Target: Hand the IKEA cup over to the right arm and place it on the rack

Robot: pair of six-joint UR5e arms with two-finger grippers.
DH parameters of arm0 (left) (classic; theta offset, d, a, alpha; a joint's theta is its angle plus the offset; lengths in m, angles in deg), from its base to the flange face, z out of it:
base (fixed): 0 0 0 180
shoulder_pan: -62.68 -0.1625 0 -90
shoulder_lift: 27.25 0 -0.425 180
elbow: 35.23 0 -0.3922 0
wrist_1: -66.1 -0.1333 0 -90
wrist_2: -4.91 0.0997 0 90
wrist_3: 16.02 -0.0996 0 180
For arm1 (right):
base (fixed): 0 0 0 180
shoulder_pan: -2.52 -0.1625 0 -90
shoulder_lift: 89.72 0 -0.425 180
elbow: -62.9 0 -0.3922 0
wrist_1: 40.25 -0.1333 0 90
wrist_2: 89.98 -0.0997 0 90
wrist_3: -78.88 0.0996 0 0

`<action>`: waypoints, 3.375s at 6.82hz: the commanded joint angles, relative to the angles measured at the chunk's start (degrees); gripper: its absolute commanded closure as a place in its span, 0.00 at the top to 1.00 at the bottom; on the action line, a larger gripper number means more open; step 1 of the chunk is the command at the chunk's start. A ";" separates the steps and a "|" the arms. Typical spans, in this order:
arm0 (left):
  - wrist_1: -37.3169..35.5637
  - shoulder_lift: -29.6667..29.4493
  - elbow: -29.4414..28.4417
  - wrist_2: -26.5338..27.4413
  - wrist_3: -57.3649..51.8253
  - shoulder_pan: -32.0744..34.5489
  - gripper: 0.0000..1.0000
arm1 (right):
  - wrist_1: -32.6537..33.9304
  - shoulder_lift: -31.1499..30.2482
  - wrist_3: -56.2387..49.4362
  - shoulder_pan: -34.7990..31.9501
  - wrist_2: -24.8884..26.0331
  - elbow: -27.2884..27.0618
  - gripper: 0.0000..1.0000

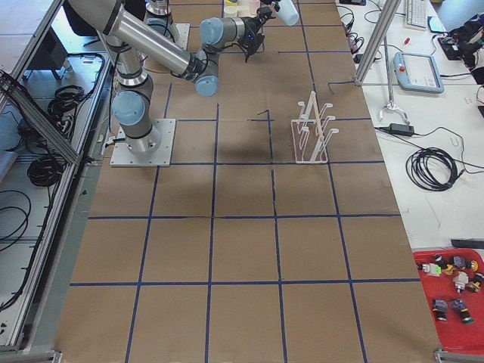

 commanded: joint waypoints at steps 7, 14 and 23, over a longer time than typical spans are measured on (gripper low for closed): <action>-1.37 0.99 3.68 0.03 0.00 2.90 0.00 | -1.11 7.11 -6.92 -4.40 6.23 6.31 0.99; -1.54 1.17 3.68 0.20 0.08 2.90 0.00 | -2.17 10.72 -4.90 -7.04 6.32 10.52 0.99; -1.54 1.17 3.15 0.91 0.08 2.90 0.07 | -2.16 11.52 -2.70 -7.48 6.58 11.49 0.51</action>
